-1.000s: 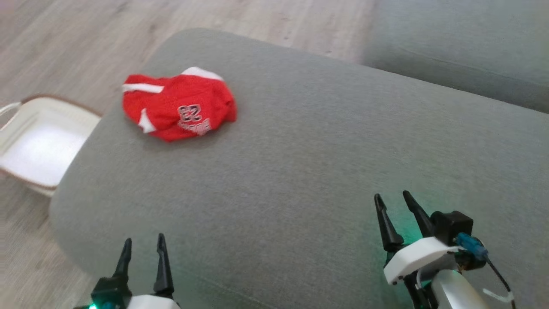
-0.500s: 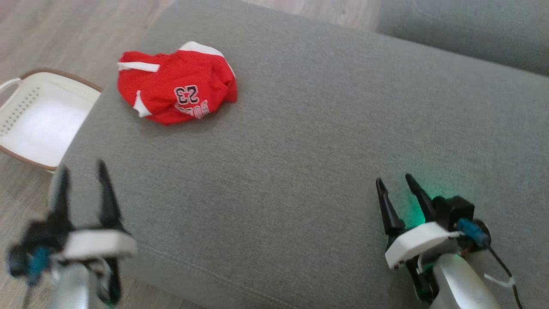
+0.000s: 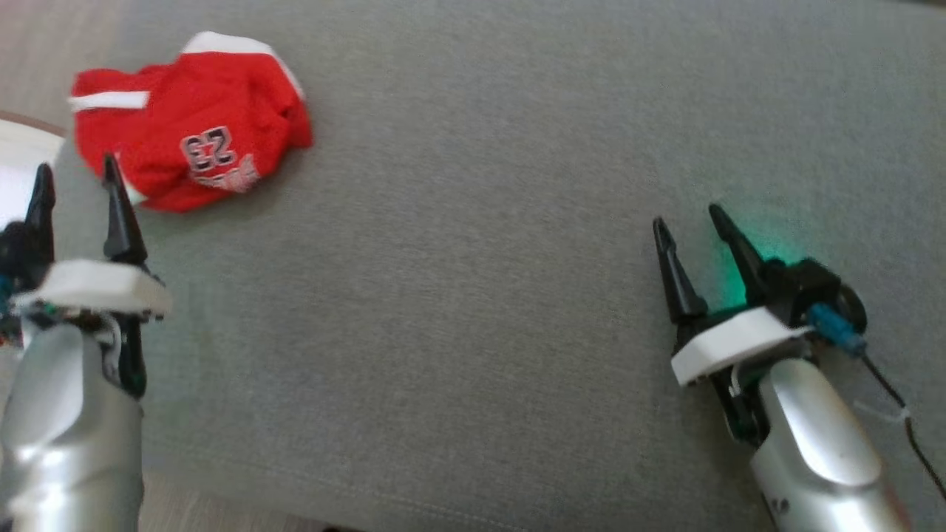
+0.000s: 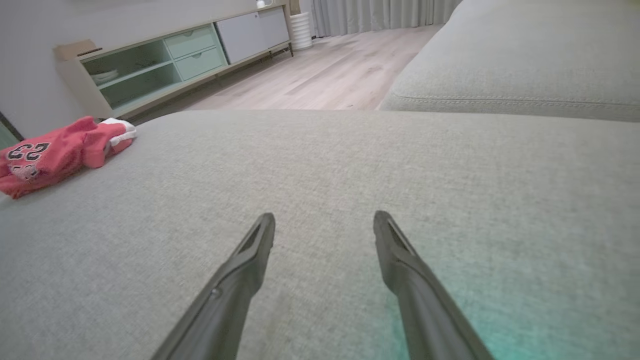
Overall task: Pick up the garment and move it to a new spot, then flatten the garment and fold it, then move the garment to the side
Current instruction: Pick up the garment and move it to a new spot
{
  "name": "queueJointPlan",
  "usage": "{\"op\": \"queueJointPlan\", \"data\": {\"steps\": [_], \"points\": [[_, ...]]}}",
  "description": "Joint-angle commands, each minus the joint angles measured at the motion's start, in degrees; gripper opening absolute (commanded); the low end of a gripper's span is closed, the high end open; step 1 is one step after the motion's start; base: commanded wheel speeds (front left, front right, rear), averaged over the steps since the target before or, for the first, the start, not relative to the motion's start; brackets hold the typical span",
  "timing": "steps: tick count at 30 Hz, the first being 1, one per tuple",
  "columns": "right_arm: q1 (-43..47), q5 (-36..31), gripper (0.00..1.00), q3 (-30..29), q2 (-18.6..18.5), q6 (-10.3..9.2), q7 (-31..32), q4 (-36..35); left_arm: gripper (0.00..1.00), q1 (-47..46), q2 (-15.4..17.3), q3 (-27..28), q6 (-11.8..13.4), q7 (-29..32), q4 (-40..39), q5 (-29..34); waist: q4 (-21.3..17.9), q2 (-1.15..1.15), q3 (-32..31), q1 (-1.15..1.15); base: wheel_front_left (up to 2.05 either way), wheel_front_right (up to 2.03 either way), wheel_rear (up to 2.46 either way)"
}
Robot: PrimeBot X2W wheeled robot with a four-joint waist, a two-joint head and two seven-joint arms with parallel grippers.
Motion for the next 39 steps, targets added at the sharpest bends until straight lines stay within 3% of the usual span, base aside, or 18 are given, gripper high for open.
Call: {"op": "queueJointPlan", "data": {"steps": [1,13,14,15,25,34,39], "points": [[-1.20,-0.17,1.00,1.58,-0.04,-0.05,-0.62,-2.06,1.00,-2.67,3.22,1.20,-0.32,0.37,-0.15,-0.40,-2.41,0.00,2.39,-0.02,0.00,0.00,0.00],[-3.11,0.65,1.00,2.29,-1.90,-0.05,-0.62,-6.21,1.00,-12.63,6.58,0.24,-0.78,11.46,19.47,-6.03,-8.29,0.00,7.03,-0.02,0.00,0.00,0.00],[-3.06,0.67,1.00,2.15,-1.95,-0.05,-0.62,-6.27,0.40,-12.90,6.67,0.18,-0.79,11.28,20.24,-6.27,-8.44,0.00,7.00,-0.02,0.00,0.00,0.00],[-2.96,0.74,1.00,1.96,-1.91,-0.05,-0.62,-6.22,0.00,-13.07,6.80,0.01,-0.80,10.97,20.96,-6.37,-8.59,0.00,6.78,-0.02,0.00,0.00,0.00],[-0.76,1.40,1.00,0.45,0.35,-0.05,-0.62,-4.62,0.00,-17.51,7.28,-9.07,-0.82,1.86,16.78,-5.28,-9.54,0.00,0.22,-0.02,0.00,0.00,0.00],[2.67,2.39,1.00,0.34,2.16,-0.05,-0.62,-2.62,0.00,-16.91,5.68,-22.15,-0.83,-0.52,2.40,-15.06,-14.79,0.00,-7.58,-0.02,0.00,0.00,0.00],[4.57,2.92,1.00,0.32,2.44,-0.05,-0.62,-2.18,0.00,-14.71,2.87,-29.54,-0.83,-0.63,-3.15,-19.97,-18.67,0.00,-9.81,-0.02,0.00,0.00,0.00]]}}
